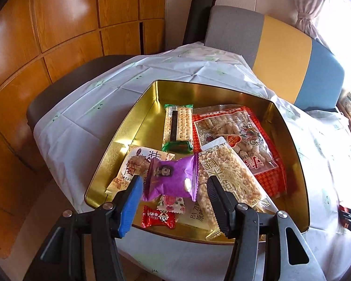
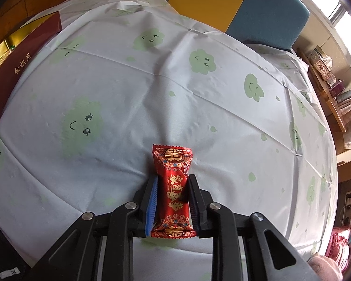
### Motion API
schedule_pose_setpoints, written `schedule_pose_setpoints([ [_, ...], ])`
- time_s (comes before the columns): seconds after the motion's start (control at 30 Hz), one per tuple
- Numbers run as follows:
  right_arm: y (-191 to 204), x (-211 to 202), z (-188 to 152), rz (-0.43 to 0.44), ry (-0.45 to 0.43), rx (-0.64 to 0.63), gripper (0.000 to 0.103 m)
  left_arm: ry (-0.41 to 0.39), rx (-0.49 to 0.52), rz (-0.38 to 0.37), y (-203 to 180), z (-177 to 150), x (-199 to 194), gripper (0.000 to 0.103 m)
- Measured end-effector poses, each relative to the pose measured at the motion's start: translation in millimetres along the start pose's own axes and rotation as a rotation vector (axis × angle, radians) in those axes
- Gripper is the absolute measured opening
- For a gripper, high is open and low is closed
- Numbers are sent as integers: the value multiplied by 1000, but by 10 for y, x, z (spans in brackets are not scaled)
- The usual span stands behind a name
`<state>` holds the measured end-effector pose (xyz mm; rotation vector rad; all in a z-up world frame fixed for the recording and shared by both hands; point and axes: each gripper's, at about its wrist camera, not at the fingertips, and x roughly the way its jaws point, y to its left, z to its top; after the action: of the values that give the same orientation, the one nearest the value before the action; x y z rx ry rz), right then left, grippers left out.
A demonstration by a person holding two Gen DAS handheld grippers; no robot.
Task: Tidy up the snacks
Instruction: 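Carry the red candy into the tin and open the right gripper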
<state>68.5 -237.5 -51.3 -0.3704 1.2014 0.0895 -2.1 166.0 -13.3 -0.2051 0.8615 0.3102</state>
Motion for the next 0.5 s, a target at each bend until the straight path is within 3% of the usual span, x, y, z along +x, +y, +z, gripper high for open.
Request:
schedule_pose_setpoints([
  [0.27, 59, -53, 82, 58, 6, 7, 24, 6, -8, -5, 41, -33, -3, 58],
  [0.5, 424, -324, 289, 205, -65, -21, 24, 9, -21, -3, 92, -41, 11, 58],
])
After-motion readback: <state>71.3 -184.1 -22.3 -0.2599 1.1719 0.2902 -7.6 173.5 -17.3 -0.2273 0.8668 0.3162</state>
